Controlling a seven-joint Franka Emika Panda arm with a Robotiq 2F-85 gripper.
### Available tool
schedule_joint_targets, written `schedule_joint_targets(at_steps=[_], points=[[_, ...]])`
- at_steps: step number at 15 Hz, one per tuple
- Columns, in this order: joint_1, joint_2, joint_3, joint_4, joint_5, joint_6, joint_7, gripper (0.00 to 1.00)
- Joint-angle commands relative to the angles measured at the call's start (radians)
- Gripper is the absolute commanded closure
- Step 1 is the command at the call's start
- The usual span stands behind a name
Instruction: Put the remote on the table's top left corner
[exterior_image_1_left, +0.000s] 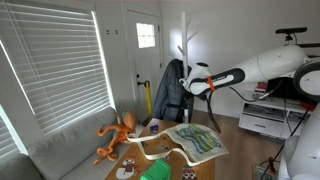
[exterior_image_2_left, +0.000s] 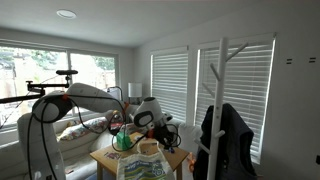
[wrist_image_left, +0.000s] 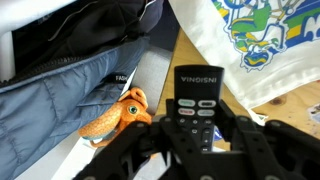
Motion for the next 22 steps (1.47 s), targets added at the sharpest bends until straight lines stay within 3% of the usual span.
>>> schedule_joint_targets(at_steps=[1, 3, 6, 9, 13, 22], points=[[-0.014, 0.121, 0.021, 0.14, -0.082, -0.054, -0.006, 0.83], [-0.019, 0.204, 0.029, 0.23, -0.119, -0.086, 0.004, 0.83], [-0.022, 0.324, 0.059, 0.371, -0.084, -0.142, -0.058, 0.83], [-0.041, 0.405, 0.111, 0.451, -0.045, -0.123, -0.121, 0.83], [-0.076, 0.486, 0.16, 0.512, -0.005, -0.124, -0.143, 0.83], [-0.101, 0.594, 0.172, 0.589, -0.051, -0.124, -0.094, 0.83]])
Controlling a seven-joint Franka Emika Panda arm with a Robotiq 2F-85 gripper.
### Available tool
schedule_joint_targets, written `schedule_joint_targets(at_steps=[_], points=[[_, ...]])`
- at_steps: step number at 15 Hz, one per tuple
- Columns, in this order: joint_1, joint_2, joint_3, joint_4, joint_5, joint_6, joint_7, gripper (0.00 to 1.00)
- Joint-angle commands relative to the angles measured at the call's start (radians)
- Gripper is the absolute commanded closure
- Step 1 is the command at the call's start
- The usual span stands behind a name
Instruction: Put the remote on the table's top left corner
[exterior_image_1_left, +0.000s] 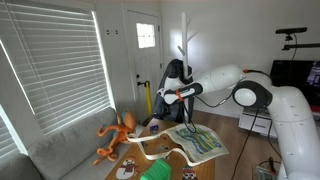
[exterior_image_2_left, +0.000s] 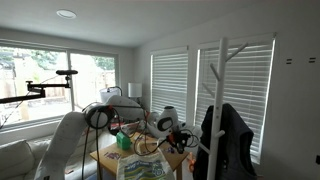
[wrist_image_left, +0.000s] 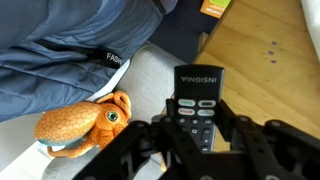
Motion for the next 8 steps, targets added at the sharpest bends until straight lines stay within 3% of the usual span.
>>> schedule_joint_targets(at_steps=[1, 8], points=[[-0.012, 0.051, 0.024, 0.058, -0.016, -0.03, 0.012, 0.83], [0.0, 0.092, 0.039, 0.077, -0.027, -0.029, 0.053, 0.83]])
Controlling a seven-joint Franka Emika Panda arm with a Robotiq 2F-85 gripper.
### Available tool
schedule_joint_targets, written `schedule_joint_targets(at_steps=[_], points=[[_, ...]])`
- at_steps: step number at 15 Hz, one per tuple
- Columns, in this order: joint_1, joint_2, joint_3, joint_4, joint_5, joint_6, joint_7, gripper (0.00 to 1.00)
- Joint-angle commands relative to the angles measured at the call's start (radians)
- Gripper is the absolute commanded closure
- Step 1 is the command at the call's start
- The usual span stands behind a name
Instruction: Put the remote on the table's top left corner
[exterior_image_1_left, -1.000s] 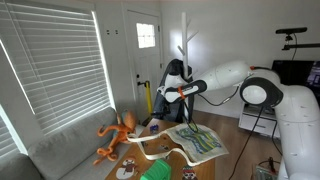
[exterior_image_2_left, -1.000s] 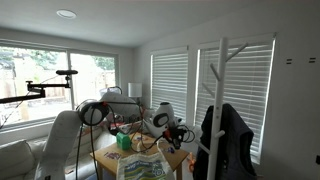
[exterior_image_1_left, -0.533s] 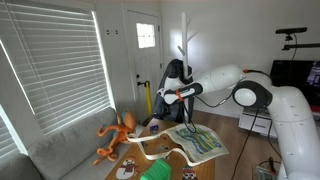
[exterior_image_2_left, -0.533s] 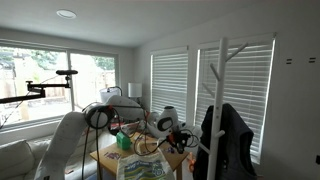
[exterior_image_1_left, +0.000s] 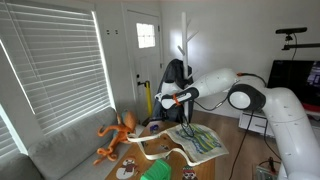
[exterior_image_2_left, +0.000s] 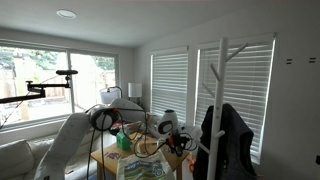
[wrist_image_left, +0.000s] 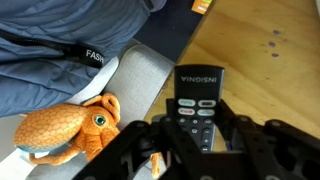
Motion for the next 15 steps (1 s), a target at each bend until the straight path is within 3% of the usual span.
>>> schedule_joint_targets(at_steps=[1, 4, 5, 6, 14, 15], points=[[-0.005, 0.026, 0.016, 0.047, -0.02, -0.031, 0.035, 0.83], [-0.006, 0.032, 0.021, 0.053, -0.018, -0.043, 0.045, 0.83], [-0.005, 0.033, 0.022, 0.054, -0.02, -0.045, 0.047, 0.76], [-0.005, 0.034, 0.022, 0.053, -0.02, -0.047, 0.049, 0.83], [-0.006, 0.041, 0.026, 0.062, -0.017, -0.079, 0.059, 0.83], [-0.007, 0.042, 0.026, 0.064, -0.016, -0.084, 0.061, 0.73]])
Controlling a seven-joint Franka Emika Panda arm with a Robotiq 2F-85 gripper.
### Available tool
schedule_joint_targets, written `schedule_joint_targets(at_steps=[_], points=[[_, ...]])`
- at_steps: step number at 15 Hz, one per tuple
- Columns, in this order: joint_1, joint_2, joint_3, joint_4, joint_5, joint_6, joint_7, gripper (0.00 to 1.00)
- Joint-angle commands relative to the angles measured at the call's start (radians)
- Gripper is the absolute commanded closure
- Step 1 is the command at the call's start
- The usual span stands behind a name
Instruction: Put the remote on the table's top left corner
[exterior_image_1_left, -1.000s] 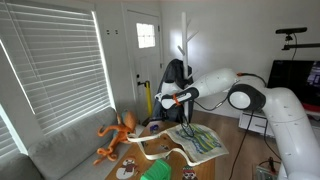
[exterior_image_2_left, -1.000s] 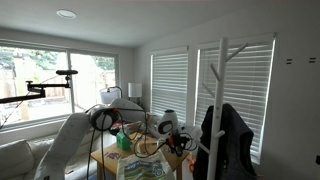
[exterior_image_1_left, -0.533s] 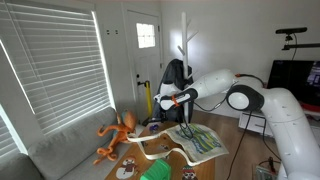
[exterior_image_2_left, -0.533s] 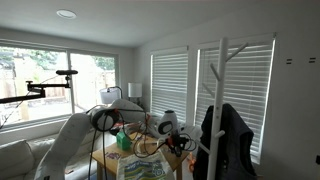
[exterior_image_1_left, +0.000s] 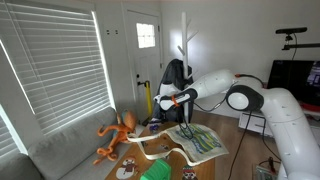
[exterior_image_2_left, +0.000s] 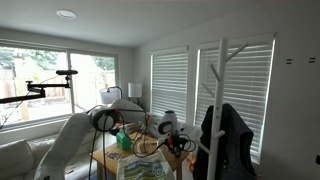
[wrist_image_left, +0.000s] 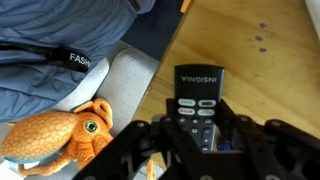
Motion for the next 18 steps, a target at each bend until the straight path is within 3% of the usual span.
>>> schedule_joint_targets(at_steps=[1, 5, 7, 12, 17, 18], points=[[-0.007, 0.02, 0.01, 0.043, -0.015, -0.043, 0.028, 0.57], [-0.009, 0.022, 0.009, 0.043, -0.014, -0.052, 0.04, 0.57], [-0.009, 0.013, 0.011, 0.044, -0.012, -0.057, 0.046, 0.34], [-0.027, -0.136, 0.039, -0.003, 0.042, -0.116, 0.024, 0.02], [-0.04, -0.276, 0.089, -0.068, 0.229, -0.213, -0.136, 0.0], [-0.012, -0.213, 0.053, -0.001, 0.167, -0.186, -0.069, 0.0]])
